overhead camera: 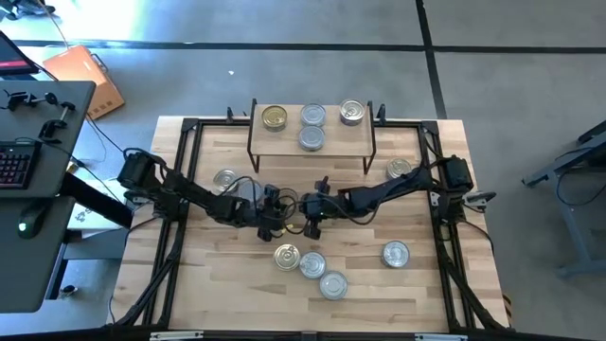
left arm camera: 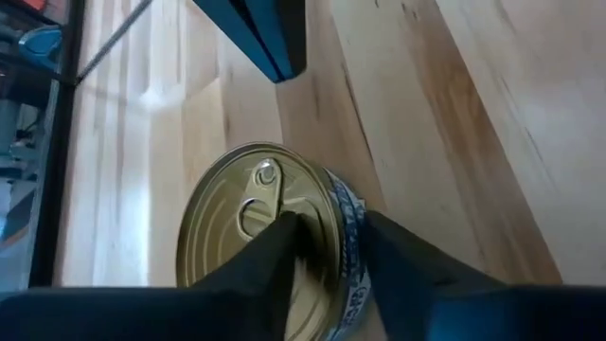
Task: Stack canned seafood by type on shelf
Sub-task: Put the bottom green tuna can on the shelf aligned with the other green tuna can
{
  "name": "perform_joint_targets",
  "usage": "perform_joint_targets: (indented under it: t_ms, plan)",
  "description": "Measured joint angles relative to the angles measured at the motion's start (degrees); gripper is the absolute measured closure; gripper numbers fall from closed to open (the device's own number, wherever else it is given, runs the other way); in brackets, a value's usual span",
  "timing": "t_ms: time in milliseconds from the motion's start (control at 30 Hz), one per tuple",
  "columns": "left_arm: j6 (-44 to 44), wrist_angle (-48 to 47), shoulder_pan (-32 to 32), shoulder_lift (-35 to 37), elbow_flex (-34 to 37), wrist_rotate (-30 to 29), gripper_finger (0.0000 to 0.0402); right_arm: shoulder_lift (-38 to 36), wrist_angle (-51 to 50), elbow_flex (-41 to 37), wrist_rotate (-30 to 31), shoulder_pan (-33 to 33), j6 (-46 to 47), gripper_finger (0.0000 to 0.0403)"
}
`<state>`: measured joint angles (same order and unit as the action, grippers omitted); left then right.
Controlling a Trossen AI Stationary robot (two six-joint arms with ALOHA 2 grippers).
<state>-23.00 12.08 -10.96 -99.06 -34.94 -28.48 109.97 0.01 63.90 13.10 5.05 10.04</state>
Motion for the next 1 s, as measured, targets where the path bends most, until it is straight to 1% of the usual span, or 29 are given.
perform_joint_targets:
  t_ms: [167,233,333,500,567,733,867,1000]
  plan:
    - [0.12,0.05,-0.2,-0.03,-0.04,-1.53,0.0375,-0.34,-1.58,0.0,0.03,0.78,0.0,0.0399]
    - [-0.15,0.17,-0.81,0.06,0.02,-2.33,0.0393,-1.5,-4.27,0.0,0.05,1.48,0.17,0.0399]
    - [-1.77,1.17,-2.01,-0.09,0.18,-3.89,0.0394,-4.04,-9.68,0.0,1.77,2.78,1.78,0.0399]
    - [-3.73,1.2,-4.23,-0.26,-0.91,-6.31,0.0401,-6.16,-18.29,0.0,8.93,6.42,6.01,0.0399]
    - [-4.53,0.12,-4.85,-0.37,-1.74,-6.27,0.0401,-6.23,-21.07,-0.06,10.99,7.82,7.8,0.0399]
    - [-5.58,-3.32,-5.73,-0.53,-4.03,-6.01,0.04,-6.25,-21.96,-3.63,11.96,10.44,12.5,0.0399]
    - [-5.15,-5.39,-5.73,-0.46,-5.4,-6.52,0.04,-6.25,-21.82,-5.91,12.38,11.26,16.63,0.0399]
    - [-5.62,-5.28,-5.66,-0.4,-6.42,-7.16,0.04,-6.25,-20.39,-6.23,13.84,11.51,16.44,0.0399]
